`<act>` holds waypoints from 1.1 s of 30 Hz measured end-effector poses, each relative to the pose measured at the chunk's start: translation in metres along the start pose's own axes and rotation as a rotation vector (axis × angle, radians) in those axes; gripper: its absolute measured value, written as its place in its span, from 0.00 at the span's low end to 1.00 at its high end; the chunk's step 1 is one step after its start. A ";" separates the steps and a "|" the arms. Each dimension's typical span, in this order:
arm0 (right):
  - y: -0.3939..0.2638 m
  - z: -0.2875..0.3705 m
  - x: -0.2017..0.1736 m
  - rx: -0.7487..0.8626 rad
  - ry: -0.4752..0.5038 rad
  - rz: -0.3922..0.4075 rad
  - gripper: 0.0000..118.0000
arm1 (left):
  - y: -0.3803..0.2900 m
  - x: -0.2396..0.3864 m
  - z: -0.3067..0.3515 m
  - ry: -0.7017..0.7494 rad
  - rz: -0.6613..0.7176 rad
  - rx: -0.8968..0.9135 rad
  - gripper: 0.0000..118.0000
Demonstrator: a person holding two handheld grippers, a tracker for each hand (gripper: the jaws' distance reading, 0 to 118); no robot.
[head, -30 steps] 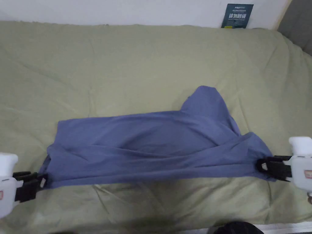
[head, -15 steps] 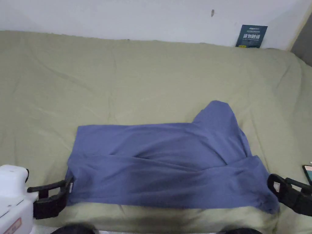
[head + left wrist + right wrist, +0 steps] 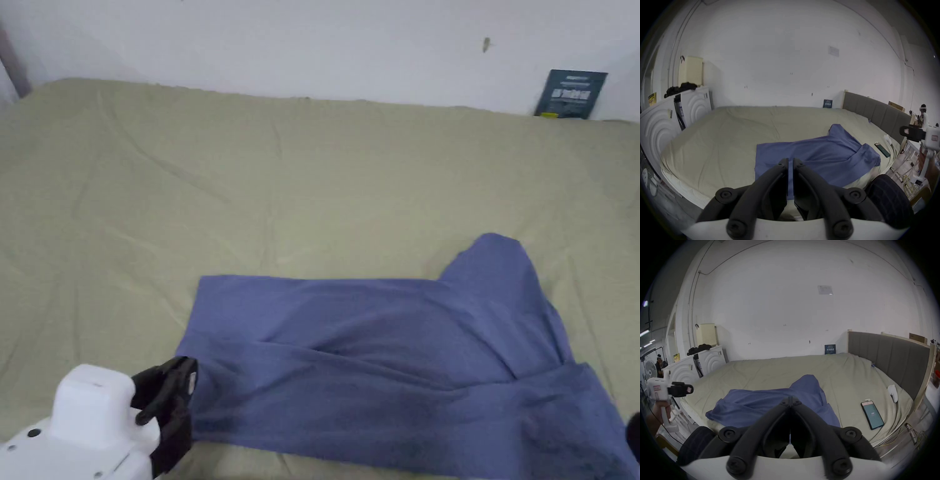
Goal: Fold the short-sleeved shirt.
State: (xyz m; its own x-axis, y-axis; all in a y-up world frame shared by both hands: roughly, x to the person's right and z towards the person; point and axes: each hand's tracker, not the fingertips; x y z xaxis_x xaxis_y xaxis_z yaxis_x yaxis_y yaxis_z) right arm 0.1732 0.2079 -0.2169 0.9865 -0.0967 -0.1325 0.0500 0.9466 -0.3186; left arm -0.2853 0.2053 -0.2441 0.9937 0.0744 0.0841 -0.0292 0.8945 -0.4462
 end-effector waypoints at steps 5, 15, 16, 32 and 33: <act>-0.010 -0.030 0.006 -0.090 0.009 -0.010 0.00 | 0.023 -0.036 -0.098 0.024 0.002 -0.148 0.03; -0.013 -0.090 0.013 -0.241 -0.009 0.013 0.00 | 0.043 -0.110 -0.301 0.127 -0.057 -0.400 0.48; -0.013 -0.096 0.013 -0.248 -0.010 0.011 0.00 | 0.041 -0.114 -0.317 0.134 -0.064 -0.435 0.84; -0.006 -0.145 0.022 -0.328 0.018 -0.033 0.00 | 0.014 -0.106 -0.338 0.040 -0.102 -0.447 0.03; -0.004 -0.152 0.026 -0.345 -0.001 -0.002 0.00 | 0.015 -0.104 -0.333 0.037 -0.109 -0.420 0.03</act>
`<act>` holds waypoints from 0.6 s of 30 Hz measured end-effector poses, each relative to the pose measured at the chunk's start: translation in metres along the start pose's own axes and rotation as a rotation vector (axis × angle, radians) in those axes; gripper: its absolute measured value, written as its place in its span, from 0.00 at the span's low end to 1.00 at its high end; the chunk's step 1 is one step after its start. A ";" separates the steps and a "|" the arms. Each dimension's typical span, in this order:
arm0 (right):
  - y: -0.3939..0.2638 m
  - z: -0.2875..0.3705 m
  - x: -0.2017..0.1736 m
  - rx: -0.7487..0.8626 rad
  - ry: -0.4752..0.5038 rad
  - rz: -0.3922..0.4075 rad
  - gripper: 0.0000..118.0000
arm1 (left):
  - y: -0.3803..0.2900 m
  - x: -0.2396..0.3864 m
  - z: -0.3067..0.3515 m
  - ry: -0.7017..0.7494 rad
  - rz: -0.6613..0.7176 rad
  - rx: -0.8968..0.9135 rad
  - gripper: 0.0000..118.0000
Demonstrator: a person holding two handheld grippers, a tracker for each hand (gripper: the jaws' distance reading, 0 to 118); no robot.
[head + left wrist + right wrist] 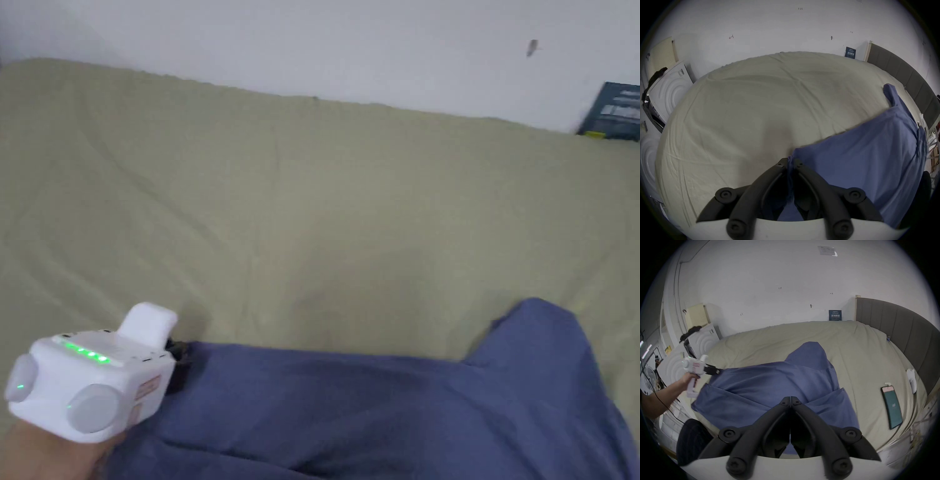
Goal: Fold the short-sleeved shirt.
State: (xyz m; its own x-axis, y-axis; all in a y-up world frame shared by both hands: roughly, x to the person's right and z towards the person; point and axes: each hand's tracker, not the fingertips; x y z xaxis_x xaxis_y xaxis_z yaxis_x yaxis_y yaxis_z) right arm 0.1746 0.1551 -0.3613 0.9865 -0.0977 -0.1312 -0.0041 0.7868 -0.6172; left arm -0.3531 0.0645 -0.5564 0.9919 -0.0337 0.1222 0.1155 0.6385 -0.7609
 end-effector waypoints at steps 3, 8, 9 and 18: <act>0.024 -0.026 0.023 -0.021 -0.042 0.041 0.00 | 0.008 0.012 0.042 -0.036 0.014 0.069 0.03; 0.081 -0.113 0.080 -0.109 -0.057 -0.013 0.14 | 0.012 0.030 0.089 -0.089 0.017 0.132 0.03; 0.091 -0.130 0.088 -0.145 -0.038 -0.020 0.32 | 0.012 0.028 0.089 -0.098 0.015 0.136 0.03; 0.123 -0.277 0.109 -0.345 -0.122 0.012 0.94 | 0.011 0.024 0.090 -0.080 0.016 0.140 0.03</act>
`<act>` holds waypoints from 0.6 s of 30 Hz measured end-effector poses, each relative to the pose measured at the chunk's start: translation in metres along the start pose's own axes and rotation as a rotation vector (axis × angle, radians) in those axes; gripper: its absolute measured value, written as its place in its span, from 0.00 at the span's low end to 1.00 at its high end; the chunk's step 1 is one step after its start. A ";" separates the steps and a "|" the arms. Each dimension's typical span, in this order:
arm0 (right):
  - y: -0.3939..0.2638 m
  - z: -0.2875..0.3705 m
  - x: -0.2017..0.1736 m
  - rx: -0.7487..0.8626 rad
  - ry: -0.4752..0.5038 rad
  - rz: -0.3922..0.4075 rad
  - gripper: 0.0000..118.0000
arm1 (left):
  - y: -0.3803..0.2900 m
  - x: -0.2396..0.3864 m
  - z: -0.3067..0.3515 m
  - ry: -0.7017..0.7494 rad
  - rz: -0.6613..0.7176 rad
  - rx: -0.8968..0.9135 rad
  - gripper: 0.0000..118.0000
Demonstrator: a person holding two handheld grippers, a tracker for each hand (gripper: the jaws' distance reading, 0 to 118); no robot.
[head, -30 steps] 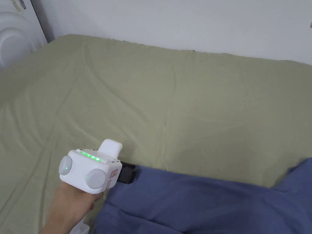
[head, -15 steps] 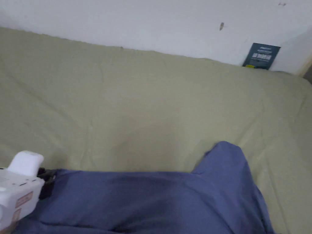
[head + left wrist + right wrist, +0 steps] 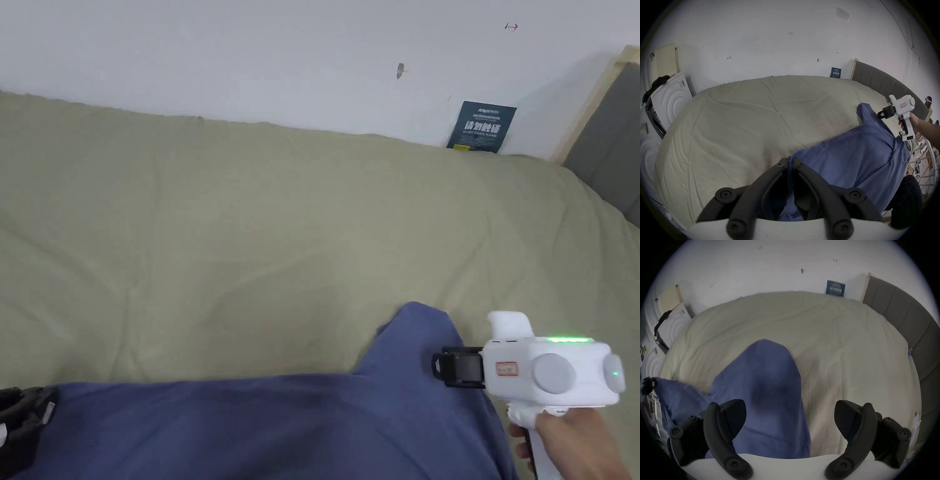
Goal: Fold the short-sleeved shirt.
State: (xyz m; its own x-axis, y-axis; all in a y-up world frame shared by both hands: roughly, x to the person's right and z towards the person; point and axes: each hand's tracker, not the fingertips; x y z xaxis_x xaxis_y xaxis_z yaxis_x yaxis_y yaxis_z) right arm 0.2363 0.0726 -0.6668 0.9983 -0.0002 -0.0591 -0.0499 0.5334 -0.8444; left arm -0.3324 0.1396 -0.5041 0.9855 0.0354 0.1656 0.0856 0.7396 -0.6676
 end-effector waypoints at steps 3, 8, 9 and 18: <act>0.003 -0.017 -0.007 -0.025 -0.008 0.017 0.67 | 0.002 0.003 -0.004 0.007 0.007 -0.015 0.03; -0.006 0.009 -0.024 0.009 0.095 0.060 0.03 | 0.001 0.002 -0.007 0.017 0.004 -0.043 0.03; -0.007 0.017 -0.025 0.005 0.119 0.060 0.03 | 0.002 0.000 -0.006 0.025 0.010 -0.047 0.03; -0.057 0.182 -0.007 0.280 0.154 0.081 0.03 | 0.001 -0.002 0.085 0.054 0.063 0.053 0.03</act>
State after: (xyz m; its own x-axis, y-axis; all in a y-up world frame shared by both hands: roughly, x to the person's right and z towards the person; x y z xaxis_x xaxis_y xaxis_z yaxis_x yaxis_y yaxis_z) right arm 0.2381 0.1958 -0.5211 0.9738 -0.0644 -0.2179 -0.0973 0.7485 -0.6559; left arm -0.3468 0.1972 -0.4440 0.9953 0.0478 0.0844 0.0168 0.7718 -0.6356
